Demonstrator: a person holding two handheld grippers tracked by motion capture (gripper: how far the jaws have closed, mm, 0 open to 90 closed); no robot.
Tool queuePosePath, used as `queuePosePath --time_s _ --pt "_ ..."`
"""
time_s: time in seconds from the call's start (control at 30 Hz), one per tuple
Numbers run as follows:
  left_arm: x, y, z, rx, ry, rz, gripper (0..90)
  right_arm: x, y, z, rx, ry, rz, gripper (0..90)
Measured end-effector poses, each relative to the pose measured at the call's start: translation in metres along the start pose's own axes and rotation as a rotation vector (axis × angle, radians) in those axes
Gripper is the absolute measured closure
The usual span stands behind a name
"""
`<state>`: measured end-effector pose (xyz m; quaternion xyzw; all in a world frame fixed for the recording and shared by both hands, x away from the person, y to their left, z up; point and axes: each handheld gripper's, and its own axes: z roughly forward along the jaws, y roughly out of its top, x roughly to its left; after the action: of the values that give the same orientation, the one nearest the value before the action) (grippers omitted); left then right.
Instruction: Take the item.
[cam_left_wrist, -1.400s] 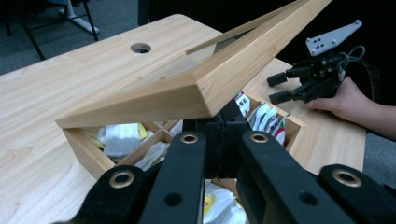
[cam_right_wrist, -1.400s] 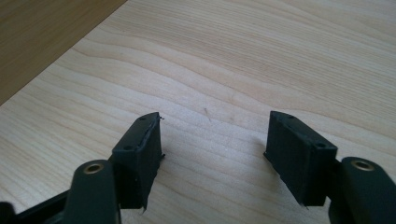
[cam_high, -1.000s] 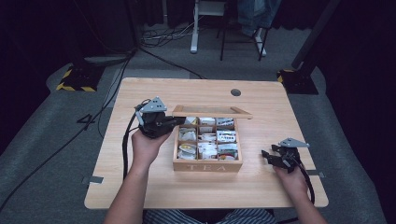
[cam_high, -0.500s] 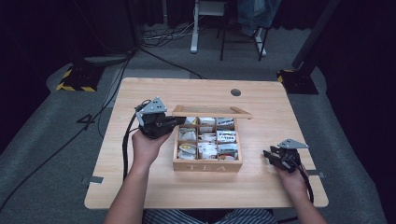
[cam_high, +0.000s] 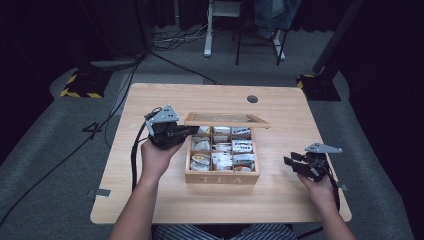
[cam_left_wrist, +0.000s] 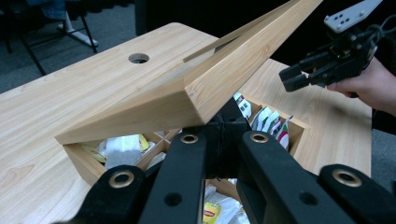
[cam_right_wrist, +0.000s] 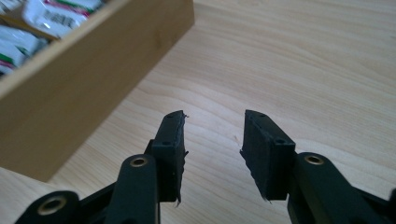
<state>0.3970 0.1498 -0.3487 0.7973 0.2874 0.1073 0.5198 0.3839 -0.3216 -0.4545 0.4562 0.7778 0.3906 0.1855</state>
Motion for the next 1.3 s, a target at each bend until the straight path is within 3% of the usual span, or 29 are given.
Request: queuePosePath --time_s 0.07,0.13,0.23,0.3,0.67,0.8,0.83,0.97,1.13,1.3 --pt "-0.001 0.000 0.000 0.004 0.003 0.004 90.0 0.002 0.005 -0.006 -0.017 0.026 0.015 59.0" --pt "-0.001 -0.002 0.000 0.014 0.001 0.012 90.0 0.009 0.012 -0.012 -0.018 0.038 -0.012 59.1" --pt "-0.002 -0.003 0.000 0.017 -0.001 0.012 90.0 0.013 0.016 -0.018 -0.056 0.084 0.008 59.0" --pt "-0.001 -0.004 0.000 0.017 -0.008 0.007 90.0 0.018 0.020 -0.023 -0.070 0.099 -0.004 58.7" --pt "-0.002 -0.005 0.000 0.013 -0.014 0.002 90.0 0.039 0.035 -0.027 -0.087 0.156 -0.052 58.5" --pt "-0.002 -0.005 0.000 0.012 -0.015 0.002 90.0 0.048 0.041 -0.024 -0.080 0.210 -0.062 58.0" --pt "-0.002 -0.005 0.000 0.013 -0.014 0.002 90.0 0.055 0.046 -0.018 -0.074 0.241 -0.074 57.3" --pt "-0.002 -0.005 0.000 0.016 -0.014 0.003 90.0 0.070 0.056 -0.005 -0.052 0.295 -0.106 56.3" --pt "-0.002 -0.005 0.000 0.019 -0.015 0.007 90.0 0.085 0.064 0.009 -0.028 0.332 -0.142 55.6" --pt "-0.002 -0.006 0.000 0.023 -0.014 0.011 90.0 0.091 0.064 0.019 0.000 0.367 -0.142 55.9"
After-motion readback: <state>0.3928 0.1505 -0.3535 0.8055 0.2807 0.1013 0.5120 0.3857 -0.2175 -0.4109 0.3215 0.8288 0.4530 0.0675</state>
